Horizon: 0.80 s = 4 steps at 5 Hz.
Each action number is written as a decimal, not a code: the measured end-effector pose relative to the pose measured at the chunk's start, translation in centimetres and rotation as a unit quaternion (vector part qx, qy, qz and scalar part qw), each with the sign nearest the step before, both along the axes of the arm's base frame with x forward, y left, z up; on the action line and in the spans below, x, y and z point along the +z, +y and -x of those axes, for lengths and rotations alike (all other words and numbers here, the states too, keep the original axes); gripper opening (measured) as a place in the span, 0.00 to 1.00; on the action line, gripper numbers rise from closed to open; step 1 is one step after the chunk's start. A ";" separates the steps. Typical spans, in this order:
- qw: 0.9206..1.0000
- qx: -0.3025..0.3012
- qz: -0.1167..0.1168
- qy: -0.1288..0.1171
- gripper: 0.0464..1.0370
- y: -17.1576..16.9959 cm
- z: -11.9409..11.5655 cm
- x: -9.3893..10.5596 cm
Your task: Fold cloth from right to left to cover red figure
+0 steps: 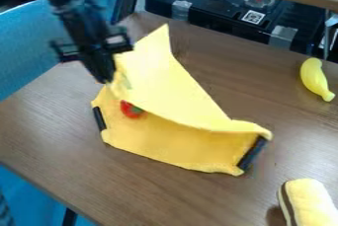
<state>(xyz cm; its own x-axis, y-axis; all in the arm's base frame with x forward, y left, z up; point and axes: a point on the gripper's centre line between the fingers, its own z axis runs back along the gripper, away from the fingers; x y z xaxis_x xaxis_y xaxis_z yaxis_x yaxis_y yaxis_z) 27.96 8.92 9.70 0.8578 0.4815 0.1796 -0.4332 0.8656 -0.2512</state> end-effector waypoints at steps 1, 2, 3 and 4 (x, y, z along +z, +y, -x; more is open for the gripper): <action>1.000 0.006 -0.008 -0.002 0.01 1.6 0.8 0.1; 0.999 0.022 -0.028 0.034 0.08 2.8 2.0 -0.3; 0.998 0.027 -0.031 0.044 0.27 3.1 2.2 -0.5; 0.997 0.034 -0.003 0.067 0.56 2.9 2.1 -0.8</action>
<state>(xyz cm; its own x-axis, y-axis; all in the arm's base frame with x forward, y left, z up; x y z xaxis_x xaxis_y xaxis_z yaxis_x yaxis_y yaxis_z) 25.84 11.87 8.89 0.8400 0.5382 0.0689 -0.5199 0.8347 -0.1816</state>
